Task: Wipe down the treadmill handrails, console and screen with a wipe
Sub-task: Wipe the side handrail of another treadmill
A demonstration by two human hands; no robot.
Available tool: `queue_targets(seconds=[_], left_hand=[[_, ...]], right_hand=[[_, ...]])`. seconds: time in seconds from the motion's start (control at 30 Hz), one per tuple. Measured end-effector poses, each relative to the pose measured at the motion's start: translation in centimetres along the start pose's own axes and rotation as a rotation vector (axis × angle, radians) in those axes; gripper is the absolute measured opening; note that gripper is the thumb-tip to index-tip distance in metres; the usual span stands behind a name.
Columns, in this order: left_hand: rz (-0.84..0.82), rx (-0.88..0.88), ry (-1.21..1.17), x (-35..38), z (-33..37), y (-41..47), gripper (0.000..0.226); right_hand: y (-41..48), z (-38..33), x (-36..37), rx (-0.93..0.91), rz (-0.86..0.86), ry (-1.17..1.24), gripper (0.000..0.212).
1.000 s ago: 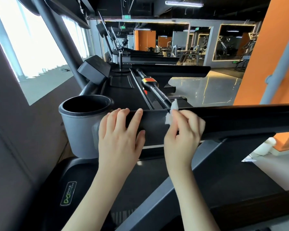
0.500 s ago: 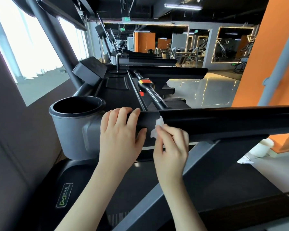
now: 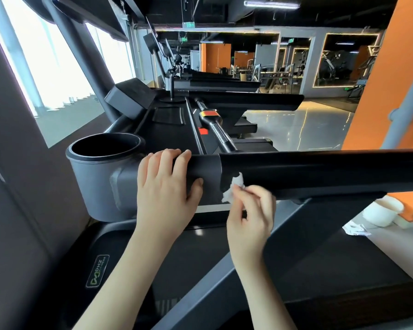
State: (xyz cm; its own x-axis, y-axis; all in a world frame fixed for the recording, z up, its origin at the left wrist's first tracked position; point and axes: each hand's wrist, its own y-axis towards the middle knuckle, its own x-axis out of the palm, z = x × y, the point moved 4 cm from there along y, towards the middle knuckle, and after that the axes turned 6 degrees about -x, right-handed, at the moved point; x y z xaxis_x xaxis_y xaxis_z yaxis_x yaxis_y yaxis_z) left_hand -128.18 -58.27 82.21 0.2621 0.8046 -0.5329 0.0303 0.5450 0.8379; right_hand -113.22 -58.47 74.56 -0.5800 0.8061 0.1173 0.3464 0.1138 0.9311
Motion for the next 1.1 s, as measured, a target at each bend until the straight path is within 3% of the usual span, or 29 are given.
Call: queue_targets(seconds=[0.17, 0.3, 0.5, 0.7, 0.9, 1.1], left_hand=[[0.001, -0.033, 0.027, 0.1, 0.5, 0.0, 0.050], [-0.035, -0.055, 0.029, 0.1, 1.3, 0.3, 0.054], [-0.058, -0.023, 0.040, 1.2, 2.8, 0.5, 0.051], [-0.010, -0.019, 0.028, 1.4, 2.7, 0.5, 0.049], [0.003, -0.023, -0.003, 1.3, 2.6, 0.4, 0.050], [-0.019, -0.021, -0.031, 1.2, 2.9, 0.7, 0.049]], right_hand=[[-1.0, 0.5, 0.0, 0.105, 0.030, 0.033, 0.014], [2.2, -0.7, 0.2, -0.035, -0.077, 0.031, 0.018], [5.6, 1.1, -1.4, 0.040, 0.017, -0.113, 0.019], [6.6, -1.1, 0.6, -0.129, -0.208, -0.096, 0.024], [9.9, 1.1, -0.2, 0.128, -0.269, -0.377, 0.029], [9.3, -0.4, 0.6, -0.048, -0.369, -0.339, 0.034]])
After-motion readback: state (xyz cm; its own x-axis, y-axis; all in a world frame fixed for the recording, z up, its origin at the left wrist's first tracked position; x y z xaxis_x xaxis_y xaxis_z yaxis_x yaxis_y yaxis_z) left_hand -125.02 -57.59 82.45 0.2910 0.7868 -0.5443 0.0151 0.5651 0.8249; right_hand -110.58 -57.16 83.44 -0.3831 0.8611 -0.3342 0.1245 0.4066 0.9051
